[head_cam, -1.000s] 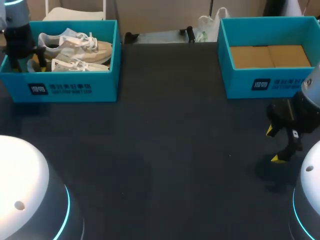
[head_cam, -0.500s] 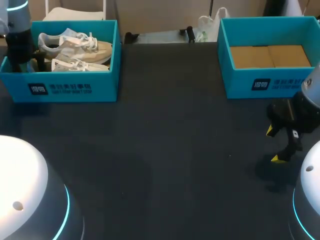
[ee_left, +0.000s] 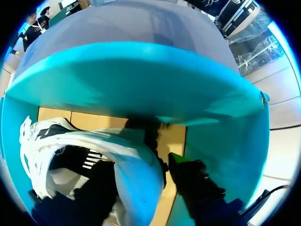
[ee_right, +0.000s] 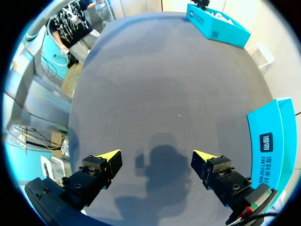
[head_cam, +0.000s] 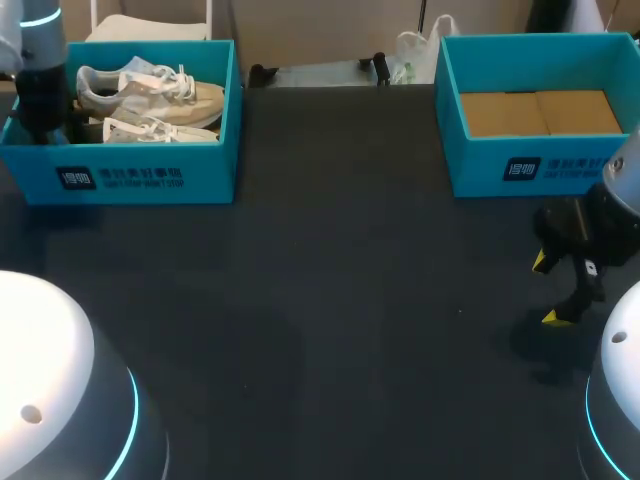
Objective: Take the shoe out of the shoebox, open the shoe tongue, remove and reinsert the insole, then place the shoe into the shoebox
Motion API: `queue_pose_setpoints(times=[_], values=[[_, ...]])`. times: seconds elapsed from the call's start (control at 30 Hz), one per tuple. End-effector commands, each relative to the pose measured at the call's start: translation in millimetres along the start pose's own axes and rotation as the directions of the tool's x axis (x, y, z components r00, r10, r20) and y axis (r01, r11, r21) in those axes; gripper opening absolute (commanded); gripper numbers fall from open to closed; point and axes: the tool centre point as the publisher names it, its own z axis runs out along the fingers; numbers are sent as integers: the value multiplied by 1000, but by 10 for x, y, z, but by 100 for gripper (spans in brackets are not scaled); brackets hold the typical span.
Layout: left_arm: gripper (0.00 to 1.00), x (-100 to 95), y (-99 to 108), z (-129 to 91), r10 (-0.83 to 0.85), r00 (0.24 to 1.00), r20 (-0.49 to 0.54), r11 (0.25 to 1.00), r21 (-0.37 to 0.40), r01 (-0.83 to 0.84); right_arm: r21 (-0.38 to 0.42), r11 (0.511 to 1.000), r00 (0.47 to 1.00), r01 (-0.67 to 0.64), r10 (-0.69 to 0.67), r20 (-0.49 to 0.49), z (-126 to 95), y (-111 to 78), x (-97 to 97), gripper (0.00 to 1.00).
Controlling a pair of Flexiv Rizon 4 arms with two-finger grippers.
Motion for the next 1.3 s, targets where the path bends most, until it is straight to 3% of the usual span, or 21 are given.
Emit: queue_pose_setpoints(times=[0.03, 0.33, 0.6, 0.97, 1.3], values=[[0, -7, 10, 15, 1, 1000, -7, 1000, 1, -1, 4, 1000, 1000, -1, 1, 3, 6, 4, 11, 100], [0, 86, -6, 12, -8, 1000, -20, 1000, 3, 8, 4, 1000, 1000, -1, 1, 3, 6, 4, 11, 100], [0, 228, -16, -163, -29, 1000, 8, 1000, -5, 29, 4, 1000, 1000, -1, 1, 3, 6, 4, 11, 100], [0, 184, 32, -656, -31, 996, 82, 999, -35, 34, 4, 1000, 1000, -1, 1, 3, 6, 4, 11, 100], [0, 219, 18, -1121, -44, 998, 45, 996, -80, 48, 4, 1000, 1000, -1, 1, 3, 6, 4, 11, 100]])
